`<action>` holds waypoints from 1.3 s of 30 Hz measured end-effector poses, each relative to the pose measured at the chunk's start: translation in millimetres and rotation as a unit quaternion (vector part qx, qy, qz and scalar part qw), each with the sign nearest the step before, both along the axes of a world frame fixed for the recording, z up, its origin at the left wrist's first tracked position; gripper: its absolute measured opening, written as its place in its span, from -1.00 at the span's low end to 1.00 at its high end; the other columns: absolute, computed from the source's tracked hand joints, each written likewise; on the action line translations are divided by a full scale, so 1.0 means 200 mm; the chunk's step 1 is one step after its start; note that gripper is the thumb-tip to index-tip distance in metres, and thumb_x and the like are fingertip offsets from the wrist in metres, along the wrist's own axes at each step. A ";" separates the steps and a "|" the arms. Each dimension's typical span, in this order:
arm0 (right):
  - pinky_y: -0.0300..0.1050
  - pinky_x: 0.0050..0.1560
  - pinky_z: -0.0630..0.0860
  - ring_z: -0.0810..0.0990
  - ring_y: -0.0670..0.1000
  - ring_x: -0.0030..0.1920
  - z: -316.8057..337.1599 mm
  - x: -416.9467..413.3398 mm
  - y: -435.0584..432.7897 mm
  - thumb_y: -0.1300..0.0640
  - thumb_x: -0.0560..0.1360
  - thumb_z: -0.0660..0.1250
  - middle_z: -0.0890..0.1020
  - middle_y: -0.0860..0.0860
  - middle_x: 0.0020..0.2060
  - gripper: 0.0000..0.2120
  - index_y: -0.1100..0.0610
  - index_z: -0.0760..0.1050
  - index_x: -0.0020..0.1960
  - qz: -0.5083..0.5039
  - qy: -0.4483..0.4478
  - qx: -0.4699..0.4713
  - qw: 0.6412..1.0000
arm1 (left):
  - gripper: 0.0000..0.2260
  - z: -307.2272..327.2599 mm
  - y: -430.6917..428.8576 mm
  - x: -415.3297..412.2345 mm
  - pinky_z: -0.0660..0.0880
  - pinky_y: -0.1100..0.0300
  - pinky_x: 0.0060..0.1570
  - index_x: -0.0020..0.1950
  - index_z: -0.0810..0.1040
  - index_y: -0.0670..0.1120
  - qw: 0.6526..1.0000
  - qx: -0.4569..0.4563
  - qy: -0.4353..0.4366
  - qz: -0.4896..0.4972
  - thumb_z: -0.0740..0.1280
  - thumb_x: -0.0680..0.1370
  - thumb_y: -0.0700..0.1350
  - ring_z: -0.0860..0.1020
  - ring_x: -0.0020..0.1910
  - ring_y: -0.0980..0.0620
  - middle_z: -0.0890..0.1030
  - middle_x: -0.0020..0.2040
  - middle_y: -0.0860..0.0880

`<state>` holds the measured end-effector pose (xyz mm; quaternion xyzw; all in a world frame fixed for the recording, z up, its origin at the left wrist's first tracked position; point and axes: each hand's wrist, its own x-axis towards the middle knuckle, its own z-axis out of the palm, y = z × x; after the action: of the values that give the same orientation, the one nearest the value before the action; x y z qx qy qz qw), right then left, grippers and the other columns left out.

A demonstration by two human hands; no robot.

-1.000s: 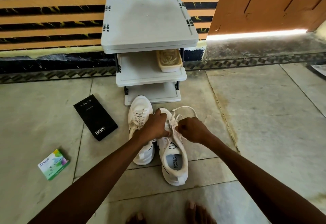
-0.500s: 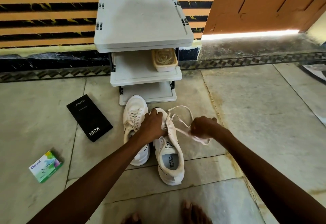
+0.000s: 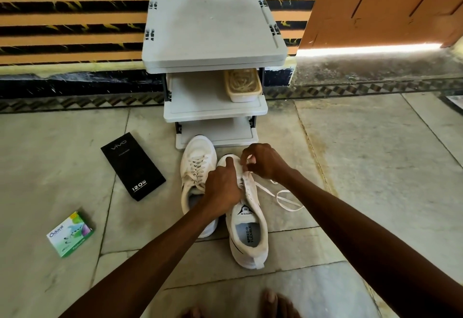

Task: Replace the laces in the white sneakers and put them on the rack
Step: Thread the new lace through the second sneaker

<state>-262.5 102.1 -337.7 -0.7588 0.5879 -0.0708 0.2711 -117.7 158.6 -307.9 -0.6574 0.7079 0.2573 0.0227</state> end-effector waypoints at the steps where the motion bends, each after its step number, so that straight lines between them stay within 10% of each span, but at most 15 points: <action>1: -0.09 -0.04 0.51 0.60 0.01 -0.04 -0.01 0.01 0.00 0.27 0.39 0.43 0.65 -0.07 -0.12 -0.79 -0.05 0.58 -0.24 -0.001 0.011 -0.002 1.000 | -0.43 0.00 0.01 0.01 0.47 0.00 0.02 0.41 0.22 -0.16 1.000 -0.007 0.016 0.010 0.40 0.48 -0.17 0.53 0.14 -0.24 0.53 0.18 -0.24; 8: -0.10 -0.11 0.55 0.61 -0.04 -0.13 -0.06 -0.05 0.05 0.35 0.38 0.39 0.64 -0.08 -0.17 -0.80 0.05 0.58 -0.15 -0.005 -0.003 -0.012 1.000 | -0.39 -0.03 0.02 0.05 0.37 0.12 -0.30 0.39 0.24 -0.02 0.986 -0.023 0.134 0.094 0.37 0.41 -0.31 0.52 -0.11 -0.10 0.56 0.00 -0.16; 24: -0.13 -0.18 0.54 0.53 -0.21 -0.33 0.04 -0.07 0.07 0.27 0.40 0.39 0.68 -0.08 -0.26 -0.89 0.11 0.65 -0.15 0.015 -0.096 -0.085 0.992 | -0.59 -0.14 -0.01 0.04 0.41 0.19 -0.35 0.06 0.31 0.00 0.926 0.038 0.279 0.252 0.43 0.39 -0.32 0.58 -0.06 -0.09 0.61 -0.03 -0.17; 31: -0.15 -0.18 0.44 0.63 0.17 -0.09 0.14 0.07 0.22 0.10 0.47 0.34 0.67 0.13 -0.10 -0.81 0.13 0.66 -0.01 0.103 0.137 -0.050 0.984 | -0.57 -0.13 -0.03 0.08 0.53 0.03 -0.18 -0.07 0.36 0.03 0.915 0.082 0.296 0.260 0.50 0.31 -0.32 0.60 -0.06 -0.20 0.63 -0.04 -0.19; 39: -0.05 -0.09 0.51 0.61 0.26 -0.10 0.12 0.09 0.23 0.08 0.43 0.38 0.65 0.21 -0.14 -0.81 0.21 0.62 -0.10 0.081 0.132 -0.032 0.987 | -0.59 -0.12 -0.03 0.09 0.45 0.12 -0.26 -0.07 0.37 0.01 0.913 0.084 0.310 0.252 0.49 0.32 -0.34 0.52 -0.23 -0.09 0.65 -0.08 -0.22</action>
<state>-244.3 147.3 -314.1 -0.8152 0.5522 0.0335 0.1714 -100.6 153.4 -332.7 -0.6971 0.4657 0.5038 -0.2082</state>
